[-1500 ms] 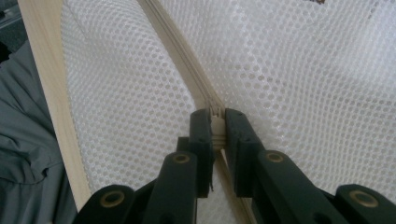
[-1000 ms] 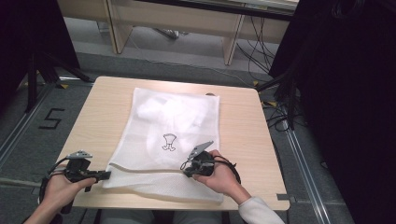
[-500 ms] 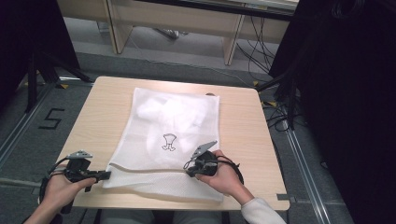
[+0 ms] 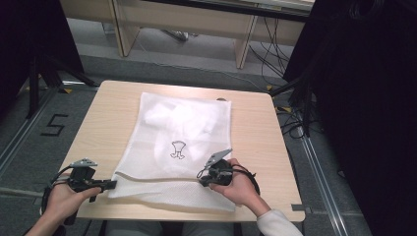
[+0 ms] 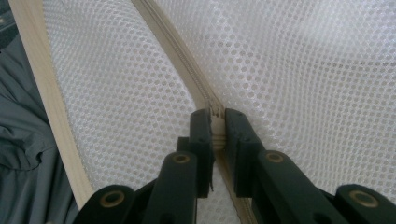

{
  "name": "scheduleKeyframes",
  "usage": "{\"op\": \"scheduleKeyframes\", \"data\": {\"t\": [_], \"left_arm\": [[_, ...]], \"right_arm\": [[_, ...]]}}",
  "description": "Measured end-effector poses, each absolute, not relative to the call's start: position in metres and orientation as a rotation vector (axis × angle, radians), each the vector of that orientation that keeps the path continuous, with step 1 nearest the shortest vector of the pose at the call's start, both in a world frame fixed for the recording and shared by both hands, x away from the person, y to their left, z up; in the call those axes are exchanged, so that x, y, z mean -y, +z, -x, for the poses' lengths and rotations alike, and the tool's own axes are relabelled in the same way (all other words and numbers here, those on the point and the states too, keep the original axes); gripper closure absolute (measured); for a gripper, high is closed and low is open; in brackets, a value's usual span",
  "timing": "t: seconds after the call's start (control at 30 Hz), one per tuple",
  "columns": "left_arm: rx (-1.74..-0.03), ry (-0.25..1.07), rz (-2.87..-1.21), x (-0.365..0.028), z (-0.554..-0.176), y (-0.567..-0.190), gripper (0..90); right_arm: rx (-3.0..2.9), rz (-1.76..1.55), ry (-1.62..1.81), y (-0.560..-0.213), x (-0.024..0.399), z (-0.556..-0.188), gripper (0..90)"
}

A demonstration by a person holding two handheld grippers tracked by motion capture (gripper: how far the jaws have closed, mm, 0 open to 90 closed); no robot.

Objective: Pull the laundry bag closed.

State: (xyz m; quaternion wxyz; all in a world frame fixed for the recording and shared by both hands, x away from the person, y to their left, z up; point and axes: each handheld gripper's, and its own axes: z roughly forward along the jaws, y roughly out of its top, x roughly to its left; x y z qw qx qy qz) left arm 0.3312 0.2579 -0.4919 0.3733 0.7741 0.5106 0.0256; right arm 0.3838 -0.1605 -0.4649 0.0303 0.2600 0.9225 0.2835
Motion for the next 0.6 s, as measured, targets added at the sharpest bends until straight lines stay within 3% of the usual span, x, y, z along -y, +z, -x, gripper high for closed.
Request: {"op": "scheduleKeyframes", "data": {"t": [0.6], "left_arm": [[-1.335,0.082,-1.946,-0.255,-0.331,-0.493,86.1]], "right_arm": [[-2.843,-0.822,0.872,-0.464,0.174,-0.383,82.7]]}}
